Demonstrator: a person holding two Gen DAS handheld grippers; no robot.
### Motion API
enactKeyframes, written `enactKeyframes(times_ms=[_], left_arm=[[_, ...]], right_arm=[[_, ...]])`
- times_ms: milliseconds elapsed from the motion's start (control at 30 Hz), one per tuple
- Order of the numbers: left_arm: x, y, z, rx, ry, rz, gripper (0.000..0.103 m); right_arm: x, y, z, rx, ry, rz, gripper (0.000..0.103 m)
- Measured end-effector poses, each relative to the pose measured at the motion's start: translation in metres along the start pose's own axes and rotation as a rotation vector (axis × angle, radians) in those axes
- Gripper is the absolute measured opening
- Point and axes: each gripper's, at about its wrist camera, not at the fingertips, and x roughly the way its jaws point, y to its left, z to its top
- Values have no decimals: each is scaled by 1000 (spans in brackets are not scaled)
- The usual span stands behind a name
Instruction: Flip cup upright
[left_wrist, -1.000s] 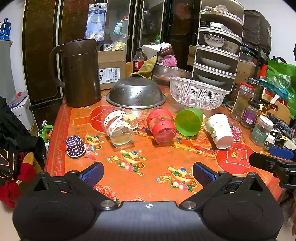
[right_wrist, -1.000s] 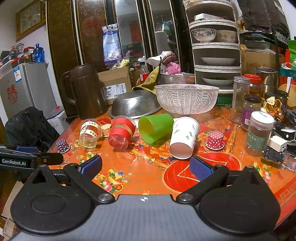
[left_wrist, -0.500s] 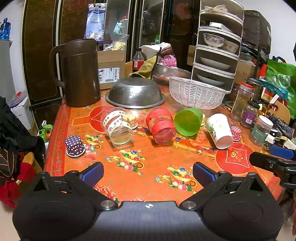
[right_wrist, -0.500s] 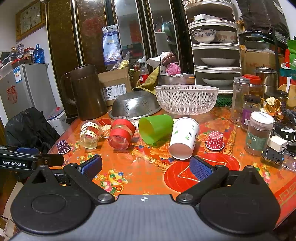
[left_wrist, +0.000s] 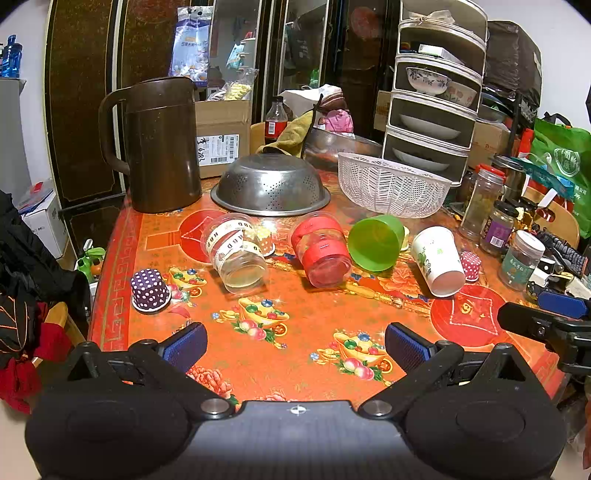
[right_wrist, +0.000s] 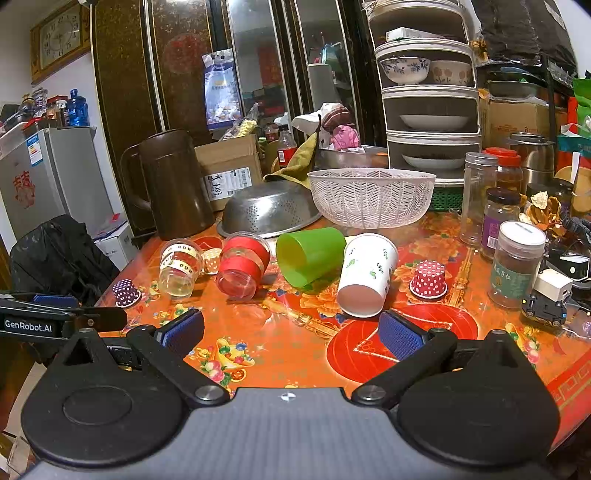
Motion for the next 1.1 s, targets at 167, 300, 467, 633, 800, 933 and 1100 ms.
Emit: enactKeyframes(times_ms=[167, 300, 467, 633, 800, 933, 1100], left_arm=[[0, 0, 0, 0, 0, 0, 103], [0, 0, 0, -2, -1, 0, 103], [0, -1, -1, -1, 0, 0, 103], [0, -1, -2, -1, 0, 0, 103], [0, -2, -2, -1, 1, 0, 103], [0, -1, -2, -4, 2, 2, 103], [1, -2, -3, -4, 6, 1, 103]], right_arm=[[1, -1, 0, 1, -1, 1, 102], [1, -1, -1, 3, 2, -1, 102], [1, -1, -1, 0, 1, 0, 102], [2, -1, -2, 0, 3, 0, 102], [2, -1, -2, 0, 2, 2, 102], [2, -1, -2, 0, 5, 3, 102], [4, -1, -2, 2, 8, 8, 102]])
